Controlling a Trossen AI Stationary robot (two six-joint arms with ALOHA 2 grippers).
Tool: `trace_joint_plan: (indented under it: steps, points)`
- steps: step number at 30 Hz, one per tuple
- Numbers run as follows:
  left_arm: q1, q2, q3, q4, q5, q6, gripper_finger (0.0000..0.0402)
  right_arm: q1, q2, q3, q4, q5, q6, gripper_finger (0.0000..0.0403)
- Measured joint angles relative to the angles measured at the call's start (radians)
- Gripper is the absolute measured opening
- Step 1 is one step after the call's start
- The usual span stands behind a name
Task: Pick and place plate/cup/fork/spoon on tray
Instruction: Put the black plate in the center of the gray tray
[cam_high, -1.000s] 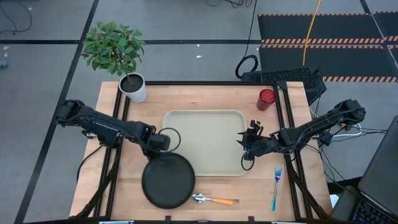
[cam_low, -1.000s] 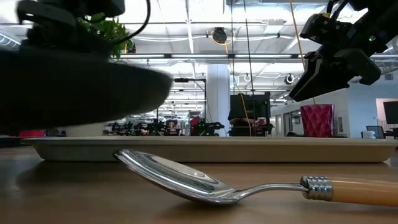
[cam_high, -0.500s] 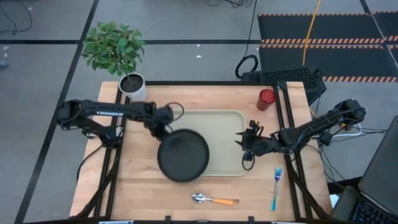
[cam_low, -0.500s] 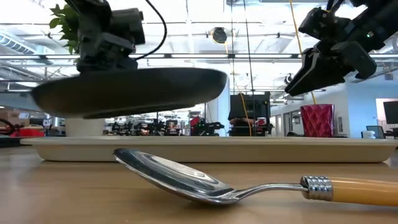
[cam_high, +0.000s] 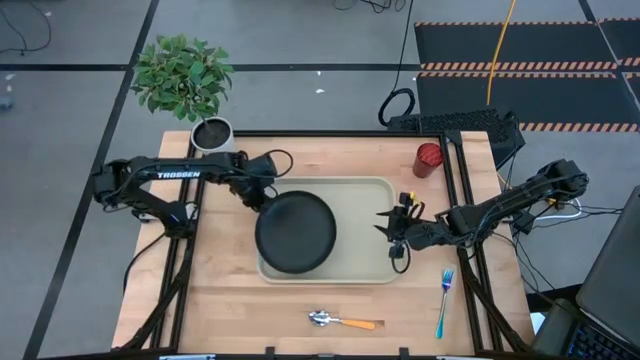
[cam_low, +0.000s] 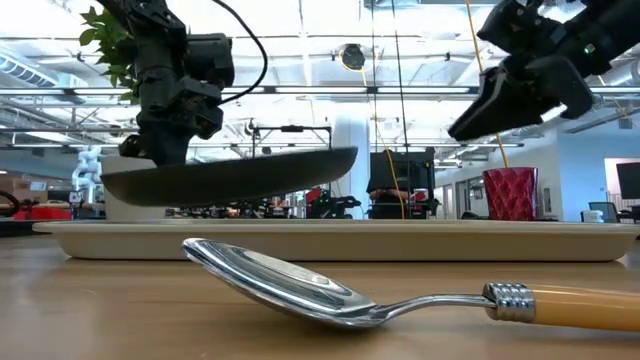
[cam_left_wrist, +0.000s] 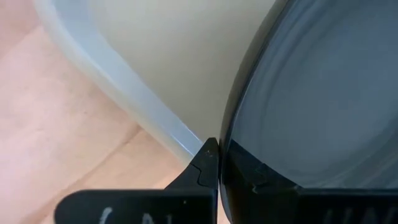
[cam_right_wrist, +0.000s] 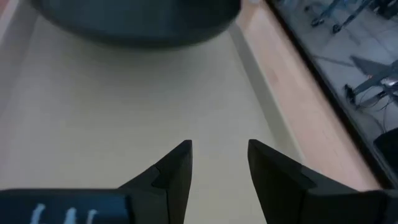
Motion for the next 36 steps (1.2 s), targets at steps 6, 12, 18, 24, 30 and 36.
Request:
trace_joint_plan:
  steps: [6, 12, 18, 24, 30, 36]
  points:
    - [-0.025, 0.029, 0.076, -0.055, -0.093, 0.03, 0.0006, 0.0, 0.0, 0.0, 0.068, 0.002, -0.061, 0.0148]
    - [-0.063, 0.157, 0.222, -0.197, -0.193, 0.107, 0.0006, 0.0, 0.0, 0.0, 0.065, 0.001, -0.067, 0.0148]
    - [-0.086, 0.271, 0.289, -0.194, -0.188, 0.173, 0.0006, 0.0, 0.0, 0.0, 0.042, -0.002, -0.051, 0.0148]
    - [-0.086, 0.322, 0.304, -0.176, -0.194, 0.235, 0.0006, 0.0, 0.0, 0.0, -0.016, -0.003, -0.005, 0.0148]
    - [-0.087, 0.324, 0.304, -0.087, -0.208, 0.35, 0.0041, 0.0, 0.0, 0.0, -0.014, -0.004, 0.005, 0.0148]
    - [-0.092, 0.324, 0.304, -0.064, -0.207, 0.442, 0.0064, 0.0, 0.0, 0.0, -0.014, -0.006, 0.023, 0.0148]
